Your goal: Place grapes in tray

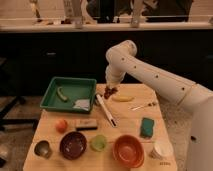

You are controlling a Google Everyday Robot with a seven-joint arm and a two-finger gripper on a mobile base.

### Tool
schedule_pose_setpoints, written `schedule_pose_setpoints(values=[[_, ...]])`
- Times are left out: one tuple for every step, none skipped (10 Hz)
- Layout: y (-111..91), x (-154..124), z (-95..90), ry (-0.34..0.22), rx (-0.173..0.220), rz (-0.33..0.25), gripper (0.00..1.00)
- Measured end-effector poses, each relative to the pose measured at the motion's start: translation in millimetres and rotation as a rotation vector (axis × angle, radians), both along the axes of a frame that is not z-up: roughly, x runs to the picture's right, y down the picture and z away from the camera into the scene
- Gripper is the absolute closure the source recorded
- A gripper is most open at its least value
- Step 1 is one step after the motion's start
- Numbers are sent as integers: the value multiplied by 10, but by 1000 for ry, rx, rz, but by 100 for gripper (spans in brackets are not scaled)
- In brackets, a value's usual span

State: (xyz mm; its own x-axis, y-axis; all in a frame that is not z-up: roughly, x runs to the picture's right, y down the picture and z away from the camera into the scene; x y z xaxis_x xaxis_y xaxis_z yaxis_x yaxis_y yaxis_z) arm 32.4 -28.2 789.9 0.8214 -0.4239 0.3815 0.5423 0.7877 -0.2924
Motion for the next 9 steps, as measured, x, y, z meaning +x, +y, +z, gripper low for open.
schedule_pose_setpoints(values=[[-38, -28, 30, -8, -3, 22, 100], [-91, -131, 79, -26, -7, 46, 100], [-138, -238, 109, -50, -8, 65, 100], [-164, -298, 135, -66, -11, 78, 100], [-202, -342, 149, -79, -11, 83, 100], [-248, -441, 166, -95, -11, 76, 100], [-289, -533, 184, -111, -12, 62, 100], [-335, -589, 188, -124, -9, 47, 100], [-342, -598, 191, -127, -9, 42, 100]])
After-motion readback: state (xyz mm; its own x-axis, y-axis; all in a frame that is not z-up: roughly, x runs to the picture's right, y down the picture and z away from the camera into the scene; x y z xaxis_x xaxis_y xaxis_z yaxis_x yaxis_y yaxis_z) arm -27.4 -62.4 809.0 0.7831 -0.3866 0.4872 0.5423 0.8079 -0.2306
